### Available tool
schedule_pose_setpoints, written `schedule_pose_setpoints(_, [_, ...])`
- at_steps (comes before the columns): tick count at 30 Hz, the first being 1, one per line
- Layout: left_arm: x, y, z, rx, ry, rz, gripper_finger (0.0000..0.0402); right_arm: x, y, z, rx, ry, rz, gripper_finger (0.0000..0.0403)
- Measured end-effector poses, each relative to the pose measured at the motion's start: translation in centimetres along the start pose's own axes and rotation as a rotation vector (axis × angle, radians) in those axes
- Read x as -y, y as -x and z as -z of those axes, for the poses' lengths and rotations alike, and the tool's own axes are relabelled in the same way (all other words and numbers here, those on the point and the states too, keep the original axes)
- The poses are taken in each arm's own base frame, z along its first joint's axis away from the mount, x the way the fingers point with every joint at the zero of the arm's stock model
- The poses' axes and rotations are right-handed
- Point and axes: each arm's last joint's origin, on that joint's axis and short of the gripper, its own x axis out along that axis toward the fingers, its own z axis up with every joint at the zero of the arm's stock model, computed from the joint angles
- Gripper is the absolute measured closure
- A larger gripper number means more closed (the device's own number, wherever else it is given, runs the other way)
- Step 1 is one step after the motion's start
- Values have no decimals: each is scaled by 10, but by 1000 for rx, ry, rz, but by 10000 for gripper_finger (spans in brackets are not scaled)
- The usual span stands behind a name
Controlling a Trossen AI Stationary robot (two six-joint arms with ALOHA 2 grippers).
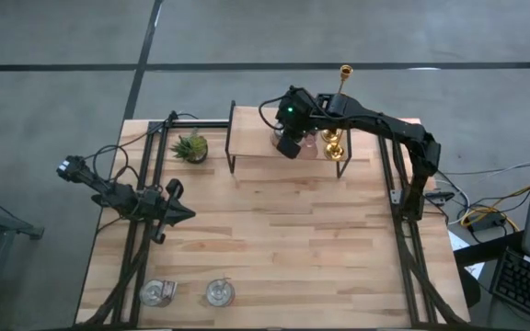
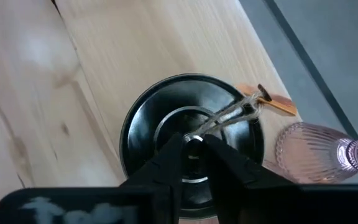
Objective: Pick & Place candle stick holders
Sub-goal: Put the right silver scented candle on the shelf
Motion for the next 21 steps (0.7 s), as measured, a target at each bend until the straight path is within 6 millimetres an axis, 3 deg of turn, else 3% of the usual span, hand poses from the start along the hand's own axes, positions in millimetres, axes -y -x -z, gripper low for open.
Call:
schedule_pose_setpoints(14, [0,0,0,1,0,0,385,4,0,-4,43,48,136,332])
schedule_pose_setpoints(21, [0,0,0,1,0,0,385,0,5,-4,54,91,123,317])
